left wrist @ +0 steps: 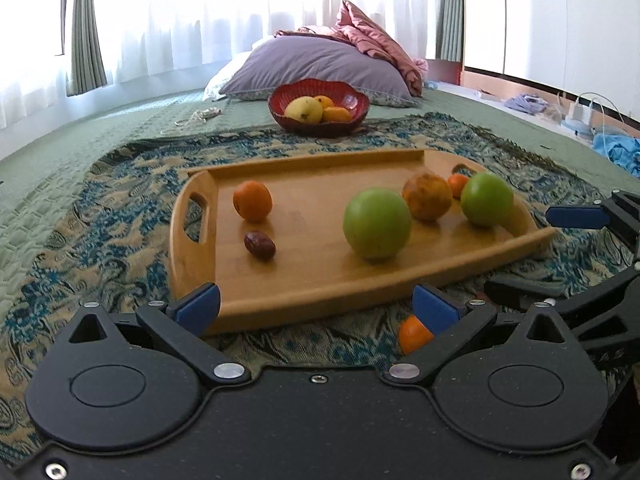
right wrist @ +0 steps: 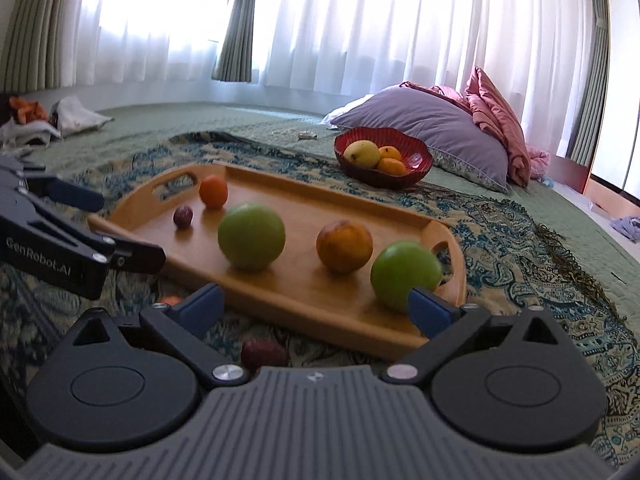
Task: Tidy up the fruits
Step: 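Move the left gripper to the last tangerine while the right gripper moves to the red date, then close the left gripper on the tangerine while the right gripper closes on the red date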
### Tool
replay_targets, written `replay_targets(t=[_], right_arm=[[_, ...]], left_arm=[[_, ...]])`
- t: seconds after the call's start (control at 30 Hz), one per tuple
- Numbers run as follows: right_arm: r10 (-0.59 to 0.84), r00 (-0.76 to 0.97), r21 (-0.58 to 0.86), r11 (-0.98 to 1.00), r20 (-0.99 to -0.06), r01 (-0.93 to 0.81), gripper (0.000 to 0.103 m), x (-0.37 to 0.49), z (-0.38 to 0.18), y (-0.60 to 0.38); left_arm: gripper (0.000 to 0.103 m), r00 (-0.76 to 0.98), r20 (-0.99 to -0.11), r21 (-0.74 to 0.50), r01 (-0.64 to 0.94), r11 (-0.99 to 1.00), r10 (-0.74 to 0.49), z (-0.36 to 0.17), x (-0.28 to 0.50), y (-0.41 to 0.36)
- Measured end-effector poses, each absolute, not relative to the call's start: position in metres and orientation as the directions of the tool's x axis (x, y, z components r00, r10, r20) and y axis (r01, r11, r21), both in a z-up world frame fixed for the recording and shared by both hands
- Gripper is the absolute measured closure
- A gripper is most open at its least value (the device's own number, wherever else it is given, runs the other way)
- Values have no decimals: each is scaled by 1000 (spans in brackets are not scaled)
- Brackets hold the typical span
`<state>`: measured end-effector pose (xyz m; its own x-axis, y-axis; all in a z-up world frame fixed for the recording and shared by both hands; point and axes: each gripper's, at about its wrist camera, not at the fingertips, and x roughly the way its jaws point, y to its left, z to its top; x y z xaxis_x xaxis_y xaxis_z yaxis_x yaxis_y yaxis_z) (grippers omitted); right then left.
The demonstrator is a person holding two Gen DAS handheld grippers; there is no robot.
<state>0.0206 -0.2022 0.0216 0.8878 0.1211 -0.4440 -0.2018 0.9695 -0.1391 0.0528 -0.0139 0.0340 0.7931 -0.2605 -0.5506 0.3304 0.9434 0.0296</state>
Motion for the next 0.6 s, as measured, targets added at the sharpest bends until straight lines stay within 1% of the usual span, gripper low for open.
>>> replay_targets(t=[0.23, 0.6], right_arm=[[111, 878, -179, 960, -466, -216, 0, 13, 2, -194], [135, 860, -155, 958, -492, -239, 0, 19, -17, -191]], left_arm=[[0, 779, -563, 10, 341, 940, -276, 23, 46, -17], [0, 769, -570, 28, 370, 928, -290, 12, 42, -33]])
